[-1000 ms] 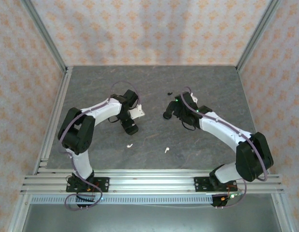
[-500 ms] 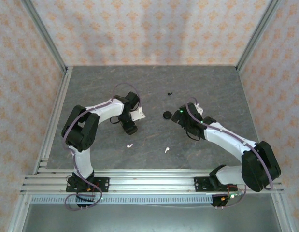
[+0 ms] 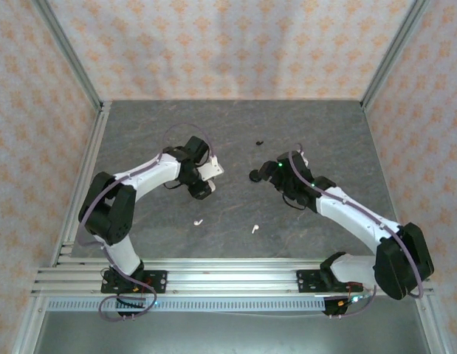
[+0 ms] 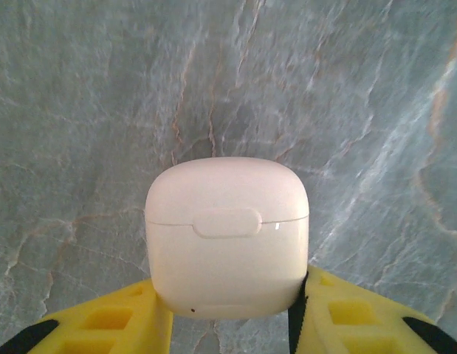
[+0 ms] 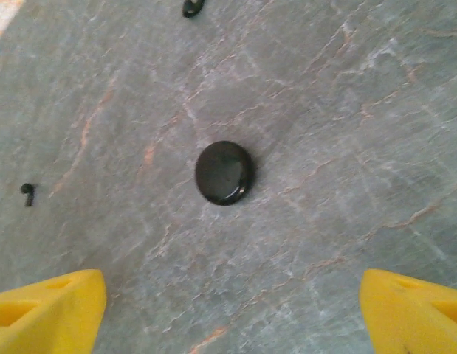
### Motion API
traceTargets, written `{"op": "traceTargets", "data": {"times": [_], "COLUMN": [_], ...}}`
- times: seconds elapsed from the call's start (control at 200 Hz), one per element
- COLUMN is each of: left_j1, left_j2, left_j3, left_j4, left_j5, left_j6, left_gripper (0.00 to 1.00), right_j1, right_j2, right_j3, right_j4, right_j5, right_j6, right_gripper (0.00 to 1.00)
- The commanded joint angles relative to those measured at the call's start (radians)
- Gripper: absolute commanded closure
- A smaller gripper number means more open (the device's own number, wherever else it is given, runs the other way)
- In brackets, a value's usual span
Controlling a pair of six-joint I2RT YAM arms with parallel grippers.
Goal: Insert wireless bluetooth earbuds into charging case
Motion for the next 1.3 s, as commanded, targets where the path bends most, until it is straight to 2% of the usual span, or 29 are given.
{"op": "traceTargets", "data": {"times": [0.0,0.165,0.41,0.535,0.916,1.171,1.296], "left_j1": [-0.010,-0.025,-0.084,-0.108,-0.145,-0.145,-0.145], "left_j2": [-0.065,-0.182,-0.270,-0.274,-0.296,-0.296,-0.300], "left_j3": [-0.020,-0.061,-0.060,-0.045,-0.046,-0.040,-0.042], "left_j4": [0.044,0.134,0.194,0.200,0.235,0.248,0.245], "left_j5": [0.060,0.096,0.107,0.105,0.115,0.147,0.159], "left_j6": [-0.014,-0.067,-0.158,-0.202,-0.271,-0.312,-0.317], "left_gripper": [0.61,0.62,0.62,0.62,0.62,0.62,0.62], "right_j1": [0.004,0.005,0.037,0.057,0.066,0.078,0.079], "right_j2": [-0.018,0.008,0.041,0.058,0.106,0.145,0.154], "right_j3": [-0.030,-0.009,0.098,0.107,0.102,0.078,0.068], "right_j4": [0.085,0.198,0.205,0.190,0.268,0.340,0.387], "right_j5": [-0.096,-0.259,-0.405,-0.418,-0.482,-0.508,-0.518], "right_j6": [0.050,0.079,0.020,-0.021,0.028,0.079,0.101], "right_gripper": [0.14,0.17,0.18,0.18,0.22,0.30,0.40]}}
